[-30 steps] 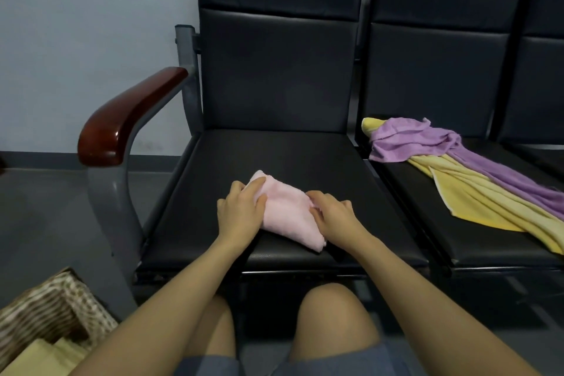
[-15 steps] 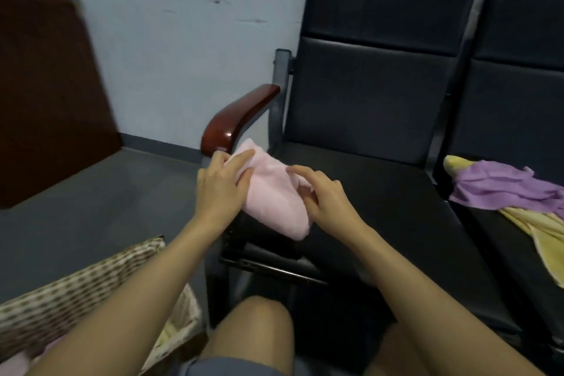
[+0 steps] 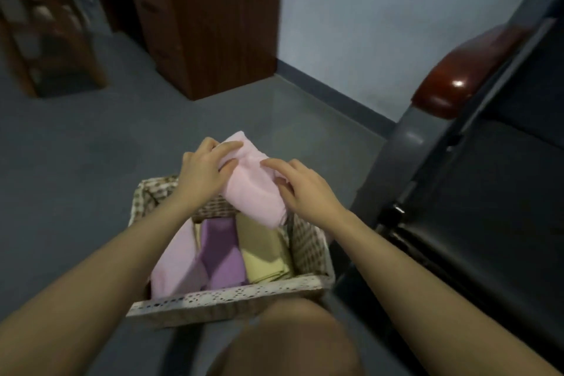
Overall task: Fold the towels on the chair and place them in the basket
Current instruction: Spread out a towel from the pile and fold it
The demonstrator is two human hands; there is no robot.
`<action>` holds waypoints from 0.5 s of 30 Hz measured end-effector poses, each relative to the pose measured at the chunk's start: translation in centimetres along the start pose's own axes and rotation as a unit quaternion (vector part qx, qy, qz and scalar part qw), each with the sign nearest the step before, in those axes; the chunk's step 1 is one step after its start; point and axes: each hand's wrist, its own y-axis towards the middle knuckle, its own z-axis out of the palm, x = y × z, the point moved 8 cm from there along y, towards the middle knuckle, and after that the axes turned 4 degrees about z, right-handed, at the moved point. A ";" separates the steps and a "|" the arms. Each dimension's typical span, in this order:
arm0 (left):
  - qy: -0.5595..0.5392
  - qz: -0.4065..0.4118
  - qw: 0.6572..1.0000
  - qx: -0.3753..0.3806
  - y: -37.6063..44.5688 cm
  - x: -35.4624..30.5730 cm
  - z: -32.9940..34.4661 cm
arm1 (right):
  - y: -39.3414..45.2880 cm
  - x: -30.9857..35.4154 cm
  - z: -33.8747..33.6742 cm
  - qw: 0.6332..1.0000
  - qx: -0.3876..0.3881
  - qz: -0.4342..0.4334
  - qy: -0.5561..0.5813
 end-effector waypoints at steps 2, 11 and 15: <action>0.007 -0.031 0.998 0.046 -1.8 3.9 2.2 | 0.5 -0.1 4.5 0.999 0.038 0.002 0.031; 0.130 0.029 0.957 0.256 -7.3 11.6 13.2 | -2.9 -3.6 19.8 0.951 0.280 0.130 0.014; 0.206 0.019 0.955 0.213 -8.9 10.4 14.8 | -1.6 -5.4 20.1 0.960 0.246 0.103 -0.085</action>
